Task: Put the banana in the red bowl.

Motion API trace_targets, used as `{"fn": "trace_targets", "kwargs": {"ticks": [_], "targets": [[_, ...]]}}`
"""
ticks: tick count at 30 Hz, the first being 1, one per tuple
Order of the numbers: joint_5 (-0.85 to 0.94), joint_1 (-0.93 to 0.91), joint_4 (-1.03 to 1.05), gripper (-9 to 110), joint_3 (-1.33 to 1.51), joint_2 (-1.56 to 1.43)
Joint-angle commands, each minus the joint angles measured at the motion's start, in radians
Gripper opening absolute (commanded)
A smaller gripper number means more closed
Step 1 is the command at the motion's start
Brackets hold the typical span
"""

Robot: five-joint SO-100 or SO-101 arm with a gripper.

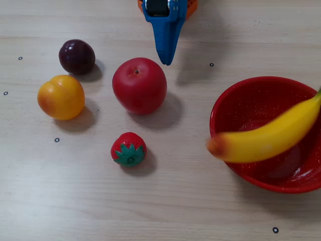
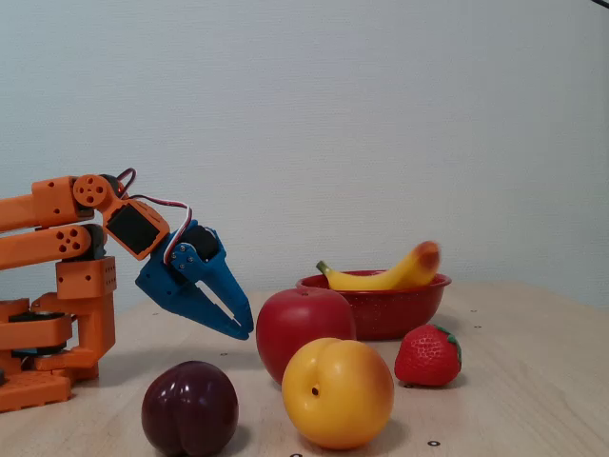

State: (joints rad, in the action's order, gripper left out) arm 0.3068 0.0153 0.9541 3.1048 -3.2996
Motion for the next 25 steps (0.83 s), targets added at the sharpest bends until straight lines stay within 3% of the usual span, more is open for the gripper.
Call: {"fn": "trace_targets", "kwargs": {"ticks": [1,25], "targets": [[0.005,-0.005,-0.034,0,-0.040,-0.011],[-0.023,-0.029,-0.034,0,-0.040,-0.011]]}}
